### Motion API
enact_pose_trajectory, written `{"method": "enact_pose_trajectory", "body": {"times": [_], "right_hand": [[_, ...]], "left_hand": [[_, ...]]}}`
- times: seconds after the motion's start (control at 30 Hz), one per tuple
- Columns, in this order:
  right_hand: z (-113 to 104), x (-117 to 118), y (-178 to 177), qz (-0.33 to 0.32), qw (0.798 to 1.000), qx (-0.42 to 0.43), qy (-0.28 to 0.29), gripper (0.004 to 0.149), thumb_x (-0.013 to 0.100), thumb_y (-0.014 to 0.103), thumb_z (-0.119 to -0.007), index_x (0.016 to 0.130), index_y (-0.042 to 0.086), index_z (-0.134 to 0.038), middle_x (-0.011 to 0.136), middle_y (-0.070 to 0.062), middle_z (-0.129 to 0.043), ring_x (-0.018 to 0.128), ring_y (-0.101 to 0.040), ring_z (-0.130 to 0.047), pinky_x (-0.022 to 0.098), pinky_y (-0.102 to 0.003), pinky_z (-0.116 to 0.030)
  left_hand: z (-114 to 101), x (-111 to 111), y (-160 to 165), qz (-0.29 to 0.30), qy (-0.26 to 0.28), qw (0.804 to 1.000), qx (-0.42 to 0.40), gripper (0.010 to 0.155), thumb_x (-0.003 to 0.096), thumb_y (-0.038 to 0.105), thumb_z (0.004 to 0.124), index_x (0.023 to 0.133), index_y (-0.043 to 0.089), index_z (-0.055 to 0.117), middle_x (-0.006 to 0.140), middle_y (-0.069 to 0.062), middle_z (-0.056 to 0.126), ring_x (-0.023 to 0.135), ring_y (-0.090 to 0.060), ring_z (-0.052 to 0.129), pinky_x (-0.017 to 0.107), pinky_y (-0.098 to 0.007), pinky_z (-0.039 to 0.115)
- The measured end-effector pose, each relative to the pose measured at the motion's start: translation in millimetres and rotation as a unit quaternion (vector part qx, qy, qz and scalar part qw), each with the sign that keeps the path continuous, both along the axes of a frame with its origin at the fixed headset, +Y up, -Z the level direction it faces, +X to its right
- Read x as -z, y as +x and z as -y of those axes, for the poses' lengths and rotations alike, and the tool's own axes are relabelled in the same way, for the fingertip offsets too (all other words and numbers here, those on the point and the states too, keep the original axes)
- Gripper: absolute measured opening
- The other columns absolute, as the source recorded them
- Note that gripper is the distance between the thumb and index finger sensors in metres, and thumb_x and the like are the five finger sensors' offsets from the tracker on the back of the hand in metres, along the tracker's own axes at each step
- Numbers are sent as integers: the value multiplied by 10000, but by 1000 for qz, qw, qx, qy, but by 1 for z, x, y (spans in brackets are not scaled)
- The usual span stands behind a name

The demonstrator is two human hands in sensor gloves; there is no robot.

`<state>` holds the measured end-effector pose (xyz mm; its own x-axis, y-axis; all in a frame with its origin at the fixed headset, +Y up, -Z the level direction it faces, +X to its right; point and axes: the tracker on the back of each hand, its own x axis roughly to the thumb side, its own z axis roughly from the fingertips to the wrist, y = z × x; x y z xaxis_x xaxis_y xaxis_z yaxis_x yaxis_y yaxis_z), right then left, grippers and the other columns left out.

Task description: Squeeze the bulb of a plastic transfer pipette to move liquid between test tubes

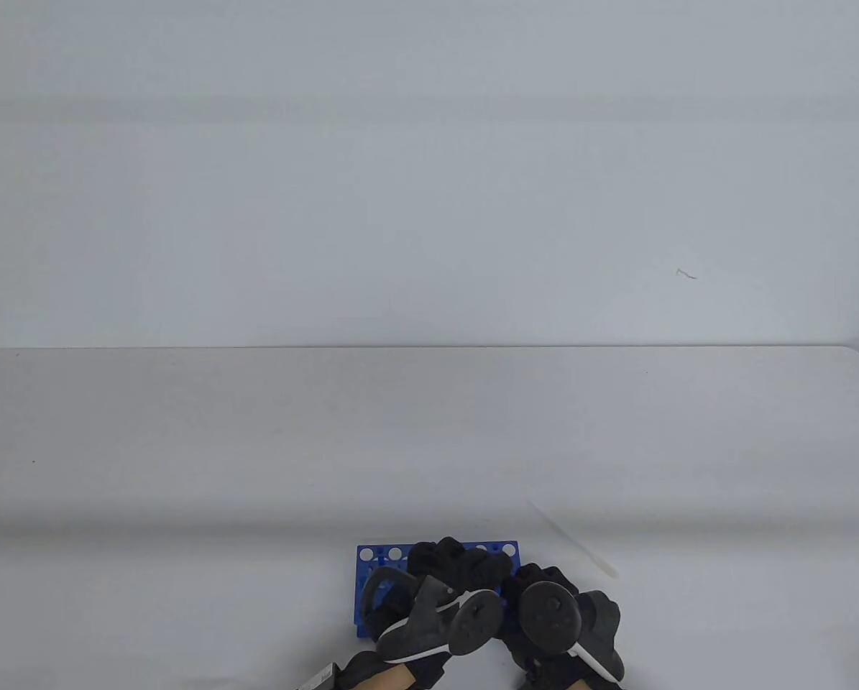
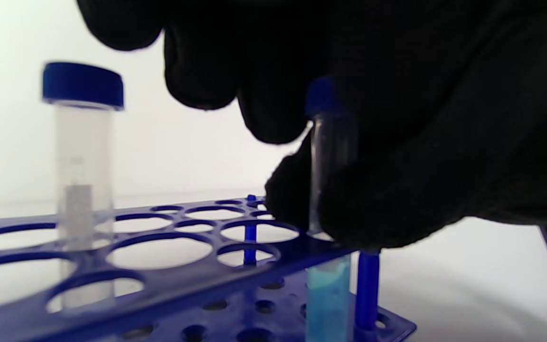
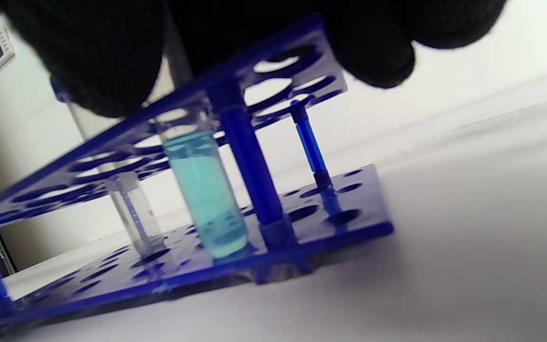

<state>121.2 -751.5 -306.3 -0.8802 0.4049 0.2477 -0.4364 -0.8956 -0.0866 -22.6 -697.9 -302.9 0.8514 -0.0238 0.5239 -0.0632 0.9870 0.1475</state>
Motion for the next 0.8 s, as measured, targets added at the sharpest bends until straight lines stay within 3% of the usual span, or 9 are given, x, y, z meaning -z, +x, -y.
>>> {"method": "enact_pose_trajectory", "body": {"times": [0.13, 0.23, 0.3, 0.37, 0.43, 0.5, 0.57, 0.7, 0.8], "right_hand": [[0, 0, 0, 0, 1000, -1, 0, 482, 309, 504, -868, 751, 310, -854, 490, 34, -826, 504, -254, -819, 484, -496, -674], [0, 0, 0, 0, 1000, 0, 0, 482, 309, 503, -868, 750, 309, -855, 490, 34, -826, 503, -254, -819, 484, -496, -674], [0, 0, 0, 0, 1000, -1, 0, 481, 310, 503, -868, 750, 309, -854, 490, 33, -826, 503, -254, -819, 484, -497, -674], [0, 0, 0, 0, 1000, -1, 0, 483, 310, 502, -868, 753, 310, -852, 490, 33, -826, 504, -255, -819, 484, -497, -674], [0, 0, 0, -1, 1000, -1, 0, 483, 310, 503, -868, 752, 310, -853, 490, 33, -826, 503, -254, -819, 484, -496, -674], [1, 0, 0, -1, 1000, 0, 0, 483, 308, 502, -869, 751, 309, -853, 489, 33, -826, 502, -255, -819, 484, -497, -674], [1, 0, 0, 0, 1000, -1, 0, 484, 308, 502, -869, 751, 307, -855, 489, 33, -826, 503, -255, -819, 484, -496, -674], [1, 0, 0, 0, 1000, 0, 0, 482, 310, 502, -867, 751, 309, -853, 490, 34, -825, 504, -254, -819, 484, -496, -674], [1, 0, 0, 0, 1000, -1, 1, 484, 310, 502, -867, 752, 308, -853, 490, 33, -825, 503, -255, -819, 483, -497, -675]], "left_hand": [[1, -3, 3, -24, 46, 999, -7, 562, 394, 533, 808, 923, 343, 790, 871, 88, 931, 809, -165, 787, 658, -455, 662], [6, -4, 3, -47, 81, 996, -2, 604, 379, 641, 726, 880, 313, 807, 784, 90, 942, 774, -172, 800, 640, -461, 669], [7, -3, 2, -46, 69, 997, 6, 637, 374, 662, 693, 902, 322, 802, 839, 88, 939, 798, -186, 796, 641, -468, 666], [6, -3, 1, -38, 44, 998, 1, 772, 372, 661, 699, 1047, 287, 694, 1010, 37, 857, 880, -217, 748, 672, -483, 634], [2, -1, 0, -16, 8, 1000, -9, 747, 399, 612, 730, 1077, 315, 636, 1039, 54, 839, 900, -209, 740, 682, -478, 631], [-1, 0, 1, -7, -13, 1000, -16, 594, 437, 538, 770, 1001, 354, 727, 969, 88, 893, 868, -185, 767, 672, -468, 645], [0, 1, 0, -14, 3, 1000, -23, 561, 429, 524, 785, 960, 345, 769, 917, 88, 924, 828, -170, 794, 656, -458, 665], [5, -2, 1, -45, 50, 997, -32, 599, 389, 603, 756, 892, 283, 816, 765, 68, 970, 736, -161, 839, 606, -454, 707], [6, -1, 1, -43, 43, 998, -16, 651, 375, 654, 716, 912, 295, 797, 821, 70, 950, 781, -178, 817, 627, -464, 689]]}}
